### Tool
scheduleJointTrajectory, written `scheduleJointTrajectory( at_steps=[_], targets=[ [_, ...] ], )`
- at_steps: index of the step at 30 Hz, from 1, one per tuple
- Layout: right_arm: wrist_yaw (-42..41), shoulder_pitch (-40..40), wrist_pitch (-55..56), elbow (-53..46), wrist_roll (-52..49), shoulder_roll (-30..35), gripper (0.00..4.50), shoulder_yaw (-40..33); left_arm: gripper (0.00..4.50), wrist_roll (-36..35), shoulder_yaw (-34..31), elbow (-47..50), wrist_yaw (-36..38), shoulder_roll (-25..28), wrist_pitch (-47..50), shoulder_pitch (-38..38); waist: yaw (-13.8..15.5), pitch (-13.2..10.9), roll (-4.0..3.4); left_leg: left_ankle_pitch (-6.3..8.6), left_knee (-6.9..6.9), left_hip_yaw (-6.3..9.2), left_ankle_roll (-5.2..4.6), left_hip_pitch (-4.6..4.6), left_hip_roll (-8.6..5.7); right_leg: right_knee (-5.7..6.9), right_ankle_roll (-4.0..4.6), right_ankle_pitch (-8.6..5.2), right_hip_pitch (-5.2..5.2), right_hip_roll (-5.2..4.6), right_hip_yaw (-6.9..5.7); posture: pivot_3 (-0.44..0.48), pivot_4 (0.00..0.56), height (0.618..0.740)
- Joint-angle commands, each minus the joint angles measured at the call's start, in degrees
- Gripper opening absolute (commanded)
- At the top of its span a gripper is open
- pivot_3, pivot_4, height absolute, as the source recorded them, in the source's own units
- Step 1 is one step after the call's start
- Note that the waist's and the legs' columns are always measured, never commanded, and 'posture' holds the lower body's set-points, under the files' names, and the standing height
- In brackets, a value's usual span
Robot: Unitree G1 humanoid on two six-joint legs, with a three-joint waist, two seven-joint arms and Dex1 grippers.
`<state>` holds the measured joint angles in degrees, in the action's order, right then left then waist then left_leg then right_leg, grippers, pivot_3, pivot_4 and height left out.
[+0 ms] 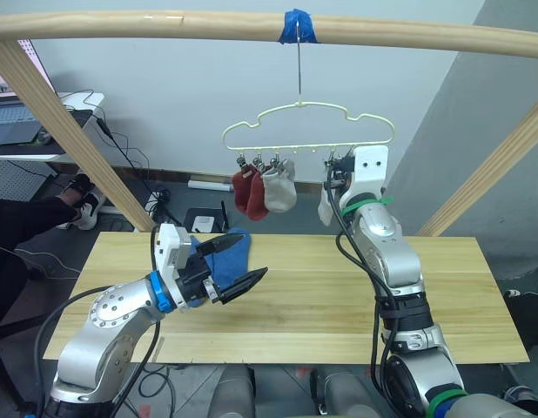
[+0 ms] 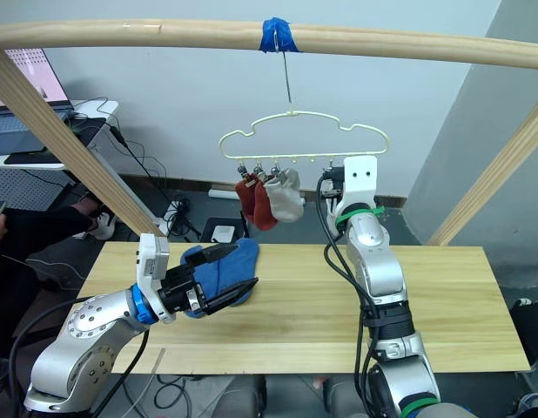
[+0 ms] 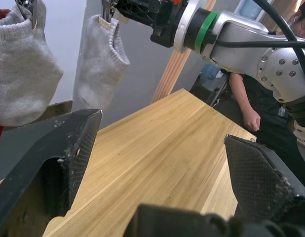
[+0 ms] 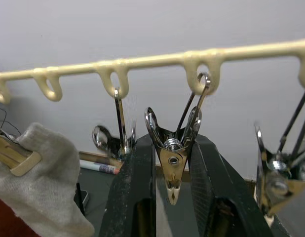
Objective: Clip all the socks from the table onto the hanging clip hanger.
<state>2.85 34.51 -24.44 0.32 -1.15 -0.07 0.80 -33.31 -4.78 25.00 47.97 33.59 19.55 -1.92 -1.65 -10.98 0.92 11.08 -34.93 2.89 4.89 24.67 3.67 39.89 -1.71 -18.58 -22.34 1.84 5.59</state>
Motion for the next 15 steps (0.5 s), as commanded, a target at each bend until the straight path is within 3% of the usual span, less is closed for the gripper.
scheduleJointTrajectory(
  at_steps=[1,5,7,12,15],
  targets=[
    [0.4,1.2,1.5,-1.7,0.7,0.0,0.94,0.0,4.5,0.1,-0.3,2.2,-0.2,0.0,-0.7,0.0,0.0,0.0,0.0,0.0,0.0,0.0,0.0,0.0,0.0,0.0,0.0,0.0,0.0,0.0,0.0,0.101,0.191,0.74],
    [0.3,1.2,1.5,-1.9,1.1,0.3,1.1,0.2,4.5,0.3,-0.2,2.0,-0.2,-0.1,-0.7,0.3,0.0,0.0,0.0,0.0,0.01,0.0,0.0,0.0,0.0,-0.01,0.0,0.0,0.0,0.0,0.0,0.099,0.191,0.74],
    [0.3,1.3,1.6,-1.7,1.1,0.2,1.53,0.1,4.5,0.4,-0.1,1.8,-0.2,-0.2,-0.7,0.5,0.0,0.0,0.0,0.0,0.01,0.0,0.0,0.0,0.0,-0.01,0.01,-0.01,0.0,0.0,0.0,0.099,0.193,0.74],
    [0.6,1.4,1.5,-1.4,1.2,0.0,3.3,-0.1,4.5,0.6,0.0,1.5,0.0,-0.3,-0.8,0.7,0.0,0.0,0.0,0.0,0.01,0.0,0.0,0.0,0.0,-0.01,0.01,-0.01,0.0,0.0,0.0,0.098,0.192,0.74],
    [0.5,1.5,1.5,-1.2,1.0,-0.1,3.3,-0.2,4.5,0.7,0.0,1.4,0.0,-0.3,-0.8,0.9,0.0,0.0,0.0,0.0,0.01,0.0,0.0,0.0,0.0,-0.01,0.01,-0.01,0.0,0.0,0.0,0.097,0.191,0.74]
  ],
)
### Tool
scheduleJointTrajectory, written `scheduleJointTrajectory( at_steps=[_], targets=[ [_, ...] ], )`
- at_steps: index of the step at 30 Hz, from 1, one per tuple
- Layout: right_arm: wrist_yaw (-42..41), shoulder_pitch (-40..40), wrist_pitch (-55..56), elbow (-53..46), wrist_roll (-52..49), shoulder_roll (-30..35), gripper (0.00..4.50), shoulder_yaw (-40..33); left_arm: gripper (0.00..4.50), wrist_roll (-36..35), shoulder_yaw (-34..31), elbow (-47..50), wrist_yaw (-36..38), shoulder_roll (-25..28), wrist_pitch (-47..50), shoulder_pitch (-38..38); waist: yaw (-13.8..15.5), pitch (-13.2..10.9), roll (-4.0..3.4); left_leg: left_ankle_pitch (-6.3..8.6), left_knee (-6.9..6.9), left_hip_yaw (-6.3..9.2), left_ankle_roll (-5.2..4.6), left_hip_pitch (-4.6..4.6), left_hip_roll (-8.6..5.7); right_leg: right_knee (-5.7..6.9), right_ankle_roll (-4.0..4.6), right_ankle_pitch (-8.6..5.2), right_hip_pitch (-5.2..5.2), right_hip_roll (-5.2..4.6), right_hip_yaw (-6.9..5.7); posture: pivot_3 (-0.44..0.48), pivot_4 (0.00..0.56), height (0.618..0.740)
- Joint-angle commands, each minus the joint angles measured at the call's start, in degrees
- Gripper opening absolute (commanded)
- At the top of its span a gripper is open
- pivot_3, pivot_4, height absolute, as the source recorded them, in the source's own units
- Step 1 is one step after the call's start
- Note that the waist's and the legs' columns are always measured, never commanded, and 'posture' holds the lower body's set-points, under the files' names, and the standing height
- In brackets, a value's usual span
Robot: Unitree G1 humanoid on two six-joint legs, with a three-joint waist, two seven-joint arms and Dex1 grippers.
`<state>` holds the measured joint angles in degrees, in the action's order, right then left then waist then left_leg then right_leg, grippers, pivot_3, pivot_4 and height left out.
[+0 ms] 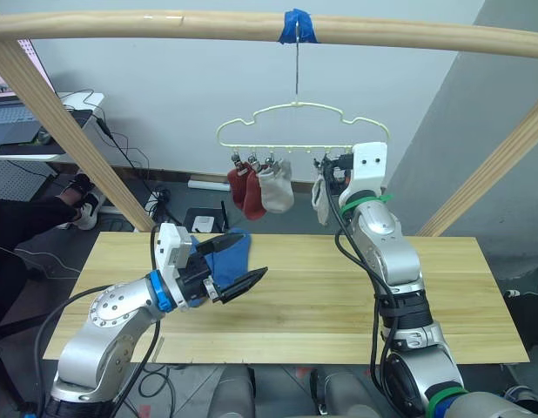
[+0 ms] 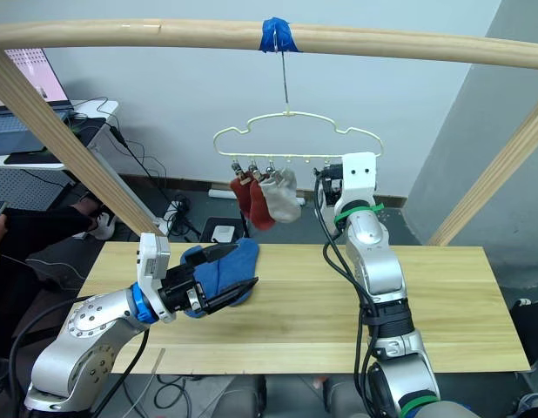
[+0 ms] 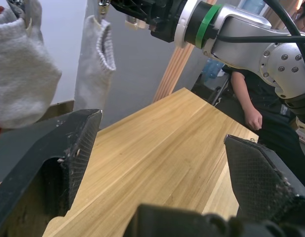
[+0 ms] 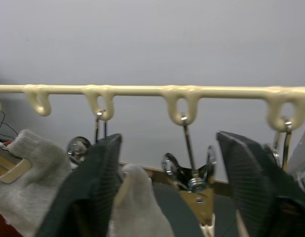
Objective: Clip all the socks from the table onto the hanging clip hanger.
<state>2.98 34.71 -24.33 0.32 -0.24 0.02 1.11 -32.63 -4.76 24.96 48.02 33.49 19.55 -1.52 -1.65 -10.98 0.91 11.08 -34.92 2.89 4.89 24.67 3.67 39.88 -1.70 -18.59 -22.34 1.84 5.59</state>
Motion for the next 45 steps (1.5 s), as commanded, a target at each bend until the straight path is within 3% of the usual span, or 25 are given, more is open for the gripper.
scheduleJointTrajectory(
  at_steps=[1,10,13,19,22,28,31,39,45],
  targets=[
    [0.4,1.3,1.4,-1.2,0.1,-0.3,3.3,-0.6,4.5,0.0,0.1,1.4,0.0,-0.3,-0.8,0.5,0.0,0.0,0.0,0.0,0.0,0.0,0.0,0.0,0.0,0.0,0.0,0.0,0.0,0.0,0.0,0.097,0.19,0.74],
    [0.6,2.3,1.6,-0.1,-0.7,-1.3,3.3,-1.2,4.5,0.2,0.1,1.2,0.0,-0.4,-1.1,0.5,0.0,0.0,0.0,0.0,0.0,0.0,0.0,0.0,0.0,0.0,0.01,0.0,0.0,0.0,0.0,0.1,0.189,0.74],
    [0.7,2.6,1.7,0.5,-1.1,-1.6,2.73,-1.6,4.5,0.3,0.1,1.2,-0.1,-0.5,-1.1,0.5,0.0,0.0,0.0,0.0,0.0,0.0,0.0,0.0,0.0,0.0,0.01,0.01,0.0,0.0,0.0,0.104,0.189,0.74],
    [0.7,3.3,1.8,1.2,-1.6,-2.3,0.61,-1.9,4.5,0.3,0.1,1.6,-0.2,-0.5,-1.3,-0.1,0.0,0.0,0.0,0.0,0.0,0.0,0.0,0.0,0.0,0.0,0.02,0.01,0.0,0.0,-0.01,0.109,0.19,0.74],
    [0.6,3.6,2.1,1.5,-1.5,-2.5,0.09,-1.9,4.5,0.4,0.0,1.7,-0.3,-0.6,-1.3,-0.3,0.0,0.0,0.0,0.0,0.02,0.0,0.0,0.0,0.0,-0.01,0.02,0.01,0.0,0.0,0.0,0.114,0.189,0.74],
    [-0.8,3.3,2.1,1.2,-2.0,-2.2,0.09,-1.8,4.5,0.8,-0.2,1.5,-0.2,-0.7,-1.7,-0.9,0.0,0.0,0.0,0.0,0.02,0.0,0.0,0.0,0.0,0.0,0.02,0.01,0.0,0.0,-0.01,0.117,0.187,0.74],
    [-5.3,3.2,-1.2,-0.6,-5.4,-0.4,0.09,-3.1,4.5,0.6,-0.8,1.0,-0.4,-0.4,-0.9,-1.4,0.0,0.0,0.0,0.0,0.02,0.0,0.0,0.0,0.0,0.0,0.02,0.01,0.0,0.0,0.0,0.114,0.185,0.74],
    [-20.0,4.6,-24.7,-7.4,-21.0,12.5,0.09,-9.1,4.5,3.1,-1.5,-6.2,-2.7,0.6,2.5,-1.9,0.3,0.0,-0.06,0.0,0.02,0.03,-0.01,0.0,-0.01,-0.01,0.06,-0.05,0.01,-0.02,-0.05,0.082,0.189,0.74],
    [-22.2,8.8,-45.0,-9.4,-36.0,12.1,0.09,-16.2,4.5,11.7,2.0,-16.0,-7.8,-1.4,0.6,3.7,0.0,-0.1,-0.09,0.0,0.02,0.02,-0.01,0.0,0.01,0.0,0.12,-0.08,0.0,0.01,-0.05,0.052,0.186,0.74]
  ],
)
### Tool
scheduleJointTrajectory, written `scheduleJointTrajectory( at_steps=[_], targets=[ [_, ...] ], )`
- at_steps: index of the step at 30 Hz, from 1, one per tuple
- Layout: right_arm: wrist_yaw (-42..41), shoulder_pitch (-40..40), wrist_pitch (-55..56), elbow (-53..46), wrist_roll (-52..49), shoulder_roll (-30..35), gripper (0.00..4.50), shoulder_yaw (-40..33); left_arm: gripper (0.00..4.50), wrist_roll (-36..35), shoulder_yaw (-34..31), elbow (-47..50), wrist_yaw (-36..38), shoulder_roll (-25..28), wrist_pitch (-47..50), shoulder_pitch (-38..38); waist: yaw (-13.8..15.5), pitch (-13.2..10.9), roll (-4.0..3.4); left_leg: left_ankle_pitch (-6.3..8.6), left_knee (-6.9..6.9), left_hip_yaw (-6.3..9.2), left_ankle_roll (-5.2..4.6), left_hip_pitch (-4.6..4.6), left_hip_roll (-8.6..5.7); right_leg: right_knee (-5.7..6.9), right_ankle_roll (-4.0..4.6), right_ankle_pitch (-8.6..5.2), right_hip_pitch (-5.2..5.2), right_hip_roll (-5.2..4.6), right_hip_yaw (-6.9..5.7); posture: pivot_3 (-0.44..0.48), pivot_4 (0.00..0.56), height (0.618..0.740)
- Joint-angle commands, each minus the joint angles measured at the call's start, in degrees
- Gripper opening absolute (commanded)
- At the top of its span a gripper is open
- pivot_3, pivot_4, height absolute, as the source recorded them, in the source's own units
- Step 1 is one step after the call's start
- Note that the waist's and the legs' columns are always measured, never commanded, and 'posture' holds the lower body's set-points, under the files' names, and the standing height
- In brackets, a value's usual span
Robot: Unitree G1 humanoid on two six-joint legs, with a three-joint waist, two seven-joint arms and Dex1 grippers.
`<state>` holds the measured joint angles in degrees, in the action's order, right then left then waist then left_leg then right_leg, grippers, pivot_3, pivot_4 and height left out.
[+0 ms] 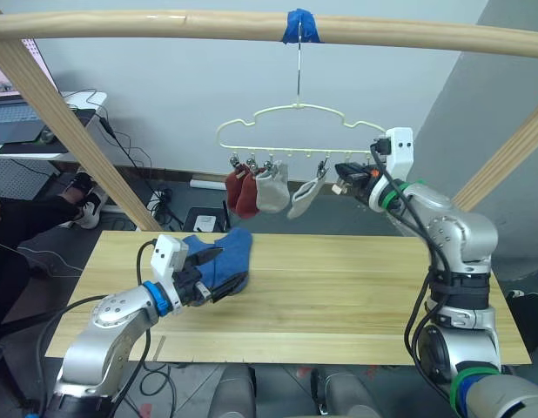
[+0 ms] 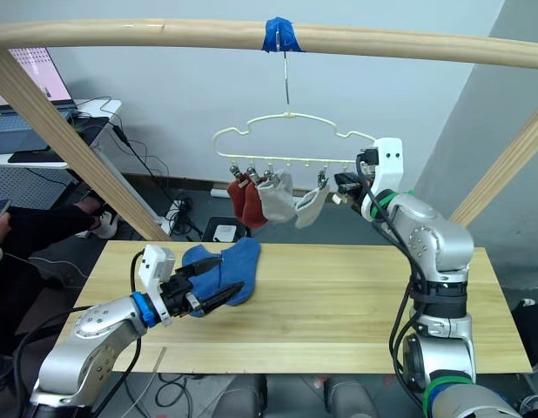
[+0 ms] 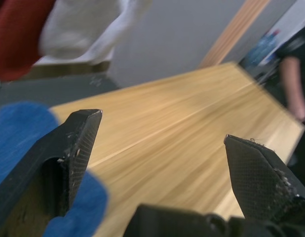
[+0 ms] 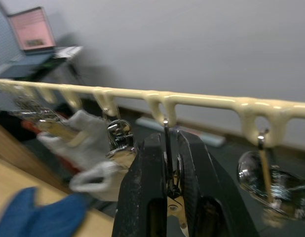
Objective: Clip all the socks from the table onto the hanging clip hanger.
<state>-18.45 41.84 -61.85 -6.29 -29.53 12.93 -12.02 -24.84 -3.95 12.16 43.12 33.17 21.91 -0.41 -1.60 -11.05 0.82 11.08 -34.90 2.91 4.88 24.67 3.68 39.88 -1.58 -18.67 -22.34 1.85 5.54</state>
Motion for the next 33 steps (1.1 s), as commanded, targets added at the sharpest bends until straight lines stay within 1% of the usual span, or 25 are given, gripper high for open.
scheduleJointTrajectory(
  at_steps=[1,3,6,9,12,16,20,25,28,33],
  targets=[
    [-0.2,2.0,-9.5,-3.0,-8.2,-1.4,0.09,-4.2,4.5,5.8,1.8,-5.5,-4.2,-1.7,-2.4,4.0,-0.1,0.0,0.0,0.01,0.01,-0.01,0.0,0.0,-0.01,-0.01,0.01,0.0,0.0,0.0,0.02,0.052,0.186,0.74],
    [0.8,2.5,-11.8,-3.4,-9.9,-2.0,0.09,-5.5,4.5,8.8,2.8,-9.3,-6.2,-2.5,-3.7,6.1,-0.1,0.0,0.0,0.01,0.01,-0.01,-0.01,0.02,-0.01,-0.02,0.02,0.01,-0.01,0.0,0.01,0.049,0.183,0.74],
    [2.0,2.4,-12.8,-4.3,-10.4,-2.2,0.09,-5.5,4.5,14.9,4.7,-18.5,-9.8,-4.1,-9.3,10.2,-0.1,0.0,0.0,0.01,0.02,-0.02,-0.01,0.04,-0.02,-0.02,0.01,0.01,-0.02,0.0,0.01,0.043,0.183,0.74],
    [3.1,2.1,-13.4,-4.7,-10.8,-2.6,0.09,-5.8,4.5,16.7,4.9,-24.5,-11.5,-5.9,-11.2,13.2,-0.1,0.0,0.0,0.01,0.02,-0.03,-0.01,0.06,-0.02,-0.05,0.01,0.01,-0.03,0.0,0.01,0.038,0.183,0.74],
    [4.3,1.8,-13.6,-5.2,-11.0,-2.9,0.09,-5.7,4.5,19.8,5.6,-35.3,-14.2,-8.5,-14.6,19.5,-0.1,0.0,0.0,0.01,0.02,-0.02,-0.01,0.07,-0.01,-0.02,0.01,0.01,-0.04,0.0,-0.02,0.028,0.187,0.74],
    [5.6,1.7,-13.7,-5.6,-11.3,-3.3,0.09,-5.9,4.5,20.6,6.4,-46.1,-12.5,-11.4,-17.5,25.8,-0.1,0.0,0.02,0.0,0.0,-0.03,-0.01,0.09,-0.06,0.0,0.0,0.01,-0.04,0.0,-0.01,0.019,0.189,0.74],
    [6.7,1.6,-13.8,-6.0,-11.6,-3.7,0.09,-5.9,4.5,23.5,8.5,-53.6,-11.5,-12.4,-18.7,29.9,-0.2,0.0,0.01,0.01,0.01,-0.02,-0.01,0.11,-0.04,-0.03,-0.02,0.0,-0.05,0.0,-0.04,0.009,0.192,0.74],
    [7.8,1.6,-13.7,-6.4,-11.6,-4.3,0.09,-6.0,4.5,26.2,11.0,-57.9,-10.0,-12.3,-17.1,31.0,-0.6,0.0,0.01,0.01,0.03,-0.02,-0.01,0.11,-0.02,-0.01,-0.03,0.0,-0.06,0.03,-0.03,-0.006,0.196,0.74],
    [8.2,1.7,-13.5,-6.4,-11.5,-4.1,0.09,-6.3,3.92,26.0,10.7,-57.8,-9.6,-12.4,-16.0,30.6,-0.6,0.0,0.01,0.01,0.02,-0.02,-0.01,0.1,-0.03,0.01,-0.03,0.0,-0.05,0.03,-0.03,-0.008,0.197,0.74],
    [8.8,1.6,-13.3,-6.3,-11.6,-4.2,0.09,-6.7,2.51,26.2,11.0,-55.2,-8.1,-12.5,-16.3,28.8,-0.7,0.0,0.01,0.0,0.01,-0.02,-0.01,0.1,-0.03,0.03,-0.03,0.0,-0.05,0.03,-0.03,-0.006,0.2,0.74]
  ],
)
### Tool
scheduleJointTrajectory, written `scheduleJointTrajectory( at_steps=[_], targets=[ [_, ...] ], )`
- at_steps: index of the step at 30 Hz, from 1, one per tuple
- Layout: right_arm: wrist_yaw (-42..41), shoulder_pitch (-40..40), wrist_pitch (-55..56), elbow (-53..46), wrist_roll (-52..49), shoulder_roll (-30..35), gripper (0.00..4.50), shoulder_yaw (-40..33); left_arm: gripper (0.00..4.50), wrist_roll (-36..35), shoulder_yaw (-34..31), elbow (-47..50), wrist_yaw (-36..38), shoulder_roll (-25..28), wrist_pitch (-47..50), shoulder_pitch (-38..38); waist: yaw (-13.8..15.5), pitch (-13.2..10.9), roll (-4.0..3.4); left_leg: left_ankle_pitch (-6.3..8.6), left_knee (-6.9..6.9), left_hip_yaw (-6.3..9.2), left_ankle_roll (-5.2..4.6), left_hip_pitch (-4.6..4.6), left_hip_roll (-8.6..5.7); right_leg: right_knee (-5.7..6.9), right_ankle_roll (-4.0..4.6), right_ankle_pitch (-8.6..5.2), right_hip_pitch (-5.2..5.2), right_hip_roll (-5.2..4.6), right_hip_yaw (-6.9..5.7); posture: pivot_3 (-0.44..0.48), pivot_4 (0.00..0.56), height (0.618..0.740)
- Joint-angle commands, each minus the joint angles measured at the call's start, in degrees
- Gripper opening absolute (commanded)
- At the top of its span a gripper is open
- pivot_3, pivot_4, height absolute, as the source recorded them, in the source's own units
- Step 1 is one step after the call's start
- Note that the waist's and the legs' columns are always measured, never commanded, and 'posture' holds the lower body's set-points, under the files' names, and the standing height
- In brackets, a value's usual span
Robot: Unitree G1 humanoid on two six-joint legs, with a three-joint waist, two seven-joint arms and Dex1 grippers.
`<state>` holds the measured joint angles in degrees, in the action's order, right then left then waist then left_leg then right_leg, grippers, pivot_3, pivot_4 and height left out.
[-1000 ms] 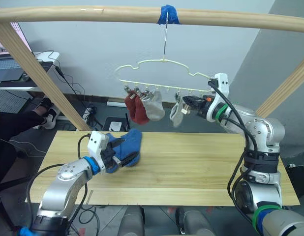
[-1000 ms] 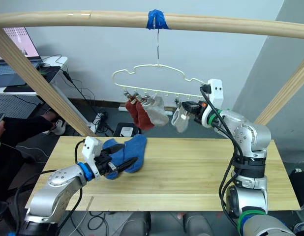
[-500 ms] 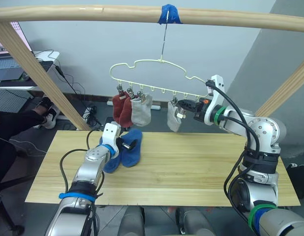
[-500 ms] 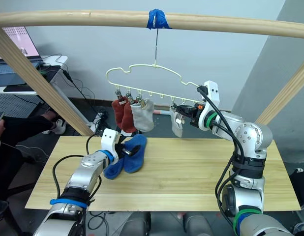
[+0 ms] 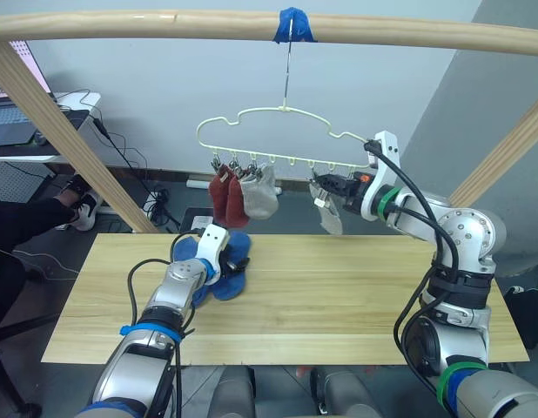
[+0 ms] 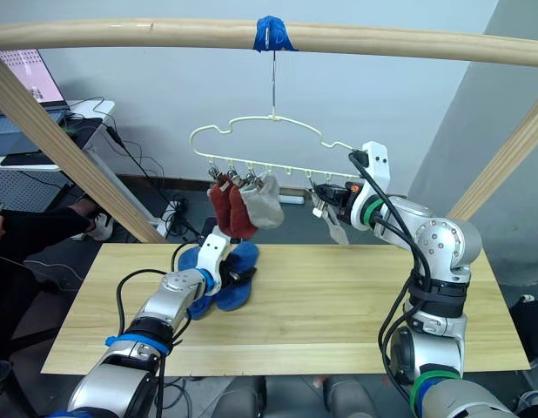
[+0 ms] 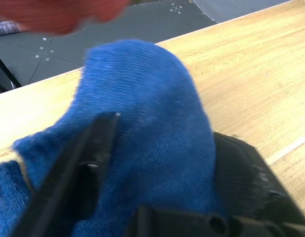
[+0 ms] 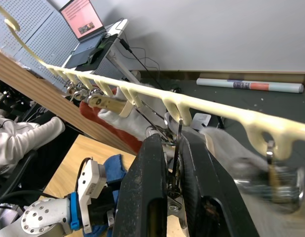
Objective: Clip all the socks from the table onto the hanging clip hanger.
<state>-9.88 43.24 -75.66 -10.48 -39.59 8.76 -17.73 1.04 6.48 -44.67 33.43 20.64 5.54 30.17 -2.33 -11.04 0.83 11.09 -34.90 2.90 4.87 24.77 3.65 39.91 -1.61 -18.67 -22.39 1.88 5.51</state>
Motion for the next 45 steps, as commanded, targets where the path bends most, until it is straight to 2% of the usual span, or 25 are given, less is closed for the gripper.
scheduleJointTrajectory(
  at_steps=[1,6,9,14,18,20,29,37,45],
  targets=[
    [0.3,0.2,0.5,-2.1,-1.5,-0.1,0.09,-1.0,2.24,0.2,0.7,2.4,2.1,0.0,-0.2,-2.2,0.0,0.0,0.0,0.0,0.0,0.0,0.0,0.0,0.0,0.0,0.0,0.0,0.0,0.0,0.0,-0.006,0.2,0.74],
    [0.2,0.1,1.0,-1.7,-1.2,0.0,0.09,-1.0,0.8,0.3,1.5,8.6,4.4,0.1,-1.6,-5.0,0.0,0.0,-0.01,0.0,0.01,0.0,0.0,0.0,0.01,-0.01,0.0,0.0,0.0,0.0,0.0,-0.005,0.201,0.74],
    [0.1,-0.2,0.8,-1.3,-0.9,0.4,0.09,-0.7,0.03,-1.4,2.2,18.0,8.2,0.5,-1.4,-8.3,0.0,0.0,-0.02,0.0,0.01,0.0,0.0,0.0,0.01,-0.01,0.0,0.0,0.0,0.0,0.02,0.002,0.206,0.74],
    [0.8,-0.4,-3.3,-0.7,-1.8,0.7,0.09,-2.4,0.03,-6.7,1.6,33.4,14.1,1.2,-1.6,-13.2,0.1,0.0,-0.03,0.0,0.02,0.0,0.0,0.0,0.02,-0.01,0.0,0.0,0.0,-0.01,0.0,0.0,0.203,0.74],
    [5.2,3.1,-11.6,0.8,-4.5,-4.6,0.09,-12.8,0.03,-12.4,-0.6,43.7,16.4,0.4,-5.9,-13.9,0.1,0.0,-0.03,0.0,0.0,0.0,0.0,0.0,0.02,-0.01,0.0,0.0,0.02,-0.01,0.02,0.002,0.201,0.74],
    [8.0,5.8,-15.5,1.6,-4.6,-8.3,0.09,-19.5,0.03,-12.6,-0.5,46.0,16.6,0.3,-8.2,-13.5,0.2,0.0,-0.03,0.0,0.0,0.01,0.0,-0.01,0.02,0.01,0.01,0.0,0.02,-0.01,0.01,0.005,0.198,0.74],
    [18.7,10.0,-16.8,3.1,-11.3,-14.6,0.09,-28.6,0.03,-7.0,2.6,43.0,12.9,-2.6,-20.4,-10.3,0.3,0.0,-0.05,0.0,0.02,-0.01,-0.01,-0.01,0.0,-0.06,0.01,0.0,0.02,-0.01,0.02,-0.006,0.184,0.74],
    [28.0,9.8,-16.8,4.0,-20.8,-15.5,0.09,-29.1,0.03,-4.5,2.7,39.8,9.5,-3.7,-25.5,-8.1,-0.2,0.0,-0.05,0.0,0.02,-0.01,-0.01,-0.01,0.0,-0.04,0.01,0.0,0.02,-0.01,0.03,-0.007,0.179,0.74],
    [33.7,8.9,-16.8,5.2,-27.2,-14.8,0.09,-28.3,0.03,-3.1,2.3,37.9,6.8,-3.2,-27.5,-6.7,-0.7,0.0,-0.05,0.0,0.02,-0.01,-0.01,0.0,0.0,-0.05,0.01,0.0,0.02,-0.01,0.03,-0.007,0.176,0.74]
  ],
)
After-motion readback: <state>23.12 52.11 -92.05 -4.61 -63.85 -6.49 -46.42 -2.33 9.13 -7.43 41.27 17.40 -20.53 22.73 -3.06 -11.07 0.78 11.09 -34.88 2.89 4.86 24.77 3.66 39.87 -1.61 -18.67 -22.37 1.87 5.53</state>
